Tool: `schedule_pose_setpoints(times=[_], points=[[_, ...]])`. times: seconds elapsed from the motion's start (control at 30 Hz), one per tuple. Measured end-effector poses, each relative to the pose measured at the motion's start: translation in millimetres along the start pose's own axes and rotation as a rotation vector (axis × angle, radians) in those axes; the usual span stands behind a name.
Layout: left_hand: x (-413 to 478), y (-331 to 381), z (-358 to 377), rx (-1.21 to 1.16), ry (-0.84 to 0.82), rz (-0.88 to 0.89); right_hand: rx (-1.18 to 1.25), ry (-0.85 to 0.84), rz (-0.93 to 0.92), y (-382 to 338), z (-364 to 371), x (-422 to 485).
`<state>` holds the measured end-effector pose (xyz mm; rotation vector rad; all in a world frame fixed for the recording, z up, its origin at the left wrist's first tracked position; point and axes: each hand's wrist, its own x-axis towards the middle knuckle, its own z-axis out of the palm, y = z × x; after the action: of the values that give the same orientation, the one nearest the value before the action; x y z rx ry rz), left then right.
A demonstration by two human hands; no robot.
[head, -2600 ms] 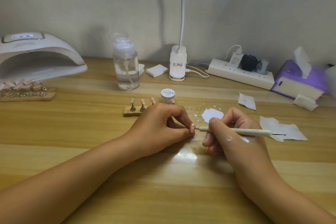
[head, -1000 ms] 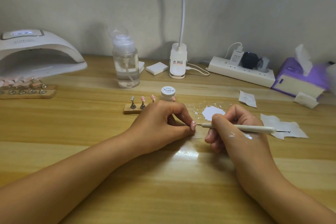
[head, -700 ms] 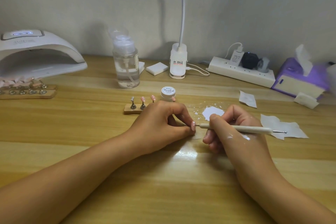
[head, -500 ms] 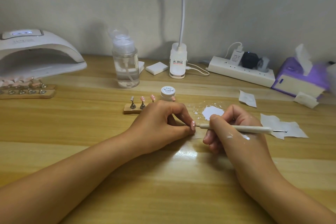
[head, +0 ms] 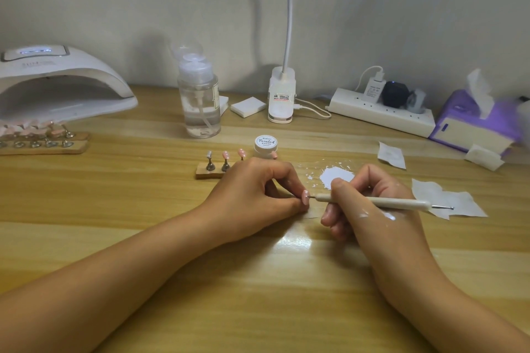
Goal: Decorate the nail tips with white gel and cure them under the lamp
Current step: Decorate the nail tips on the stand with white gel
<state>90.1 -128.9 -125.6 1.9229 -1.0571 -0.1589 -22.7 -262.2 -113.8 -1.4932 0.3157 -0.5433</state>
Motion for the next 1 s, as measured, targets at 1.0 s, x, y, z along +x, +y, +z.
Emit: schedule_pose_setpoints(times=[1.0], points=[[-2, -2, 0, -0.024, -0.012, -0.002, -0.457, 0.107, -0.079, 5, -37, 29]])
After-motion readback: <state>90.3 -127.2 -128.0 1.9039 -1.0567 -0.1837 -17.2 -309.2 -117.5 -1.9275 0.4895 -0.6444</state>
